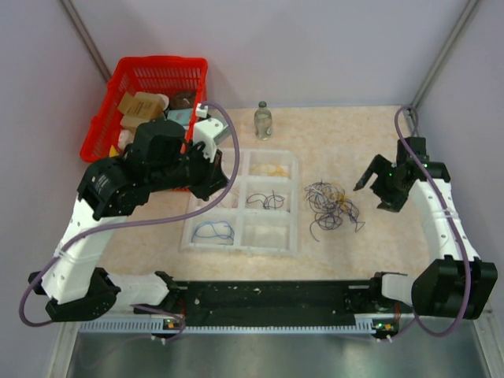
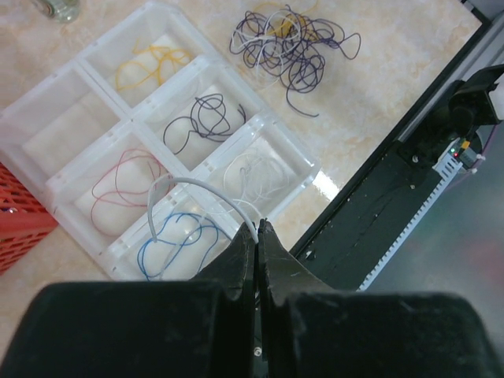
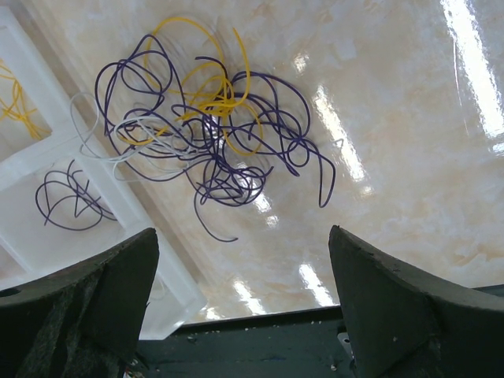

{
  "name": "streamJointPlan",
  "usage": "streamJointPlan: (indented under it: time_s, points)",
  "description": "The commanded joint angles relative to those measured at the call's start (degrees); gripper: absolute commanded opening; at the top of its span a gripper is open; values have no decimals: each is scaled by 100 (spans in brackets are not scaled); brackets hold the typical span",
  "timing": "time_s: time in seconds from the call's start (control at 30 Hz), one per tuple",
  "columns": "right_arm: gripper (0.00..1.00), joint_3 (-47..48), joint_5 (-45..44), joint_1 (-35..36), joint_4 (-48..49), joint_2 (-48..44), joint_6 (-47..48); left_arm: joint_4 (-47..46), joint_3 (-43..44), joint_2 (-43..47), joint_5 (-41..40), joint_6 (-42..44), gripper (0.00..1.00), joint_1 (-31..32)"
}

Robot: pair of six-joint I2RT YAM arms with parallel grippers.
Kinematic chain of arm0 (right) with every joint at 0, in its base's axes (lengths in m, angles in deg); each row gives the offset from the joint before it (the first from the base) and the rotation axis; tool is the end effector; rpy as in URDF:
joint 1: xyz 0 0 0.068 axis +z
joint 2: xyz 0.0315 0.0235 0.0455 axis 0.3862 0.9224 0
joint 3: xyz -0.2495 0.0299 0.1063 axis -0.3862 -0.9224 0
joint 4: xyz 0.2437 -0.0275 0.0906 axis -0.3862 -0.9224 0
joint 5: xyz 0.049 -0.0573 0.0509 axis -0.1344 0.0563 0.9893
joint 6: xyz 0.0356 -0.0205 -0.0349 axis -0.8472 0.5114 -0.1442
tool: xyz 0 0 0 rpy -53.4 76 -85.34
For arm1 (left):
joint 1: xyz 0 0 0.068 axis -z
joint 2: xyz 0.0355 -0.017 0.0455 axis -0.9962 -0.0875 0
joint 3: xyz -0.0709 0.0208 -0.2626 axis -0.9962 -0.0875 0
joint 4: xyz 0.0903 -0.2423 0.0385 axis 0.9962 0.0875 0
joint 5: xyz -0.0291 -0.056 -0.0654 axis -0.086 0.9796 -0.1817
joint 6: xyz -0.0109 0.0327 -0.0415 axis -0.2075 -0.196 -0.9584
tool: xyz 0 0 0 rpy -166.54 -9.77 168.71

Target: Untangle the cables

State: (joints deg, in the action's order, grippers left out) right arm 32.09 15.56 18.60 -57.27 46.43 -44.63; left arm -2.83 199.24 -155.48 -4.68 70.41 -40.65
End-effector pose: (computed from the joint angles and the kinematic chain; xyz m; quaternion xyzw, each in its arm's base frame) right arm 0.2300 -0.0122 0.2938 0.2878 0.9274 0.1155 0.2093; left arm 0.1256 -0.1299 0.5044 0.3228 0.8154 -0.2585 0.4052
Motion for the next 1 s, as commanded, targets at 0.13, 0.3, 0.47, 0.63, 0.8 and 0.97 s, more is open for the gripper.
streamJointPlan:
  time_s: [0.13, 0.3, 0.47, 0.63, 0.8, 0.97]
  points:
    - [88, 175, 31, 96, 99, 40, 28, -306, -498, 5, 53, -122, 0, -22]
    - [88, 149, -30, 96, 99, -21, 37, -949, -718, -293, 545, -342, 0, -22]
    - [88, 166, -57, 96, 99, -30, 19, -1643, -1051, -610, 1046, -448, 0, -22]
    - [88, 228, -101, 96, 99, 23, 37, -2259, -1894, -663, 1381, -527, 0, -22]
    - [88, 254, -30, 96, 99, 128, 63, -2383, -2616, -706, 1653, -623, 0, -22]
    - [88, 281, -39, 122, 90, 172, 81, -1866, -2504, -1400, 1820, -641, 0, -22]
